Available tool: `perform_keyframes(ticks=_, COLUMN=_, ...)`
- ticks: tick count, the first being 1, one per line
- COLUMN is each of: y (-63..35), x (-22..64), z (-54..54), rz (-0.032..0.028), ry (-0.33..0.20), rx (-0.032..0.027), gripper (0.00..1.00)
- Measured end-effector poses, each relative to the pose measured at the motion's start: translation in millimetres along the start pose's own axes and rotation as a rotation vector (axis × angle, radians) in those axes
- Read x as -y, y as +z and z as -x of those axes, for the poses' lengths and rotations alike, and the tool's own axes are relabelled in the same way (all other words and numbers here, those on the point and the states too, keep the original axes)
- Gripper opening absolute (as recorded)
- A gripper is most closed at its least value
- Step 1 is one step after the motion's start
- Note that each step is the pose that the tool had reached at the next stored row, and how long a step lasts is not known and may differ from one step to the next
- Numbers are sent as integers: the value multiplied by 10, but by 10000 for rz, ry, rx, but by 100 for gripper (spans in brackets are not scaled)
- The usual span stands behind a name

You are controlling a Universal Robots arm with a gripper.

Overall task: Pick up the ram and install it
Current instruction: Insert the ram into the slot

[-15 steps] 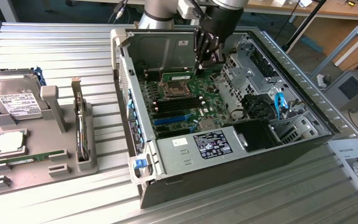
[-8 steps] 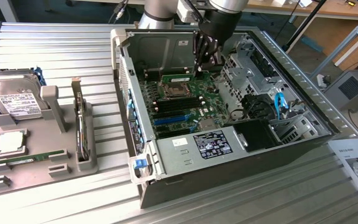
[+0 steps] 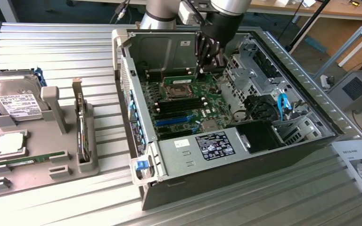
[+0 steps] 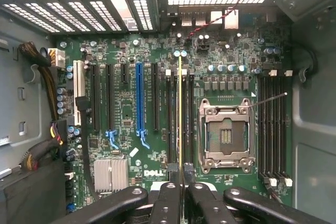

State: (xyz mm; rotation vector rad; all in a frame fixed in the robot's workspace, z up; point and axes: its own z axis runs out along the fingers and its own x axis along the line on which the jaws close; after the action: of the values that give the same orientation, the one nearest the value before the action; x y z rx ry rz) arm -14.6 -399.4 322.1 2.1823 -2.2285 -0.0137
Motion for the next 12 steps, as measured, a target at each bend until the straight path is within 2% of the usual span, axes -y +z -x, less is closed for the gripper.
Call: perform_keyframes(ticks=12, y=121, x=11, z=1, rz=1, ry=1, rx=-1, gripper=12)
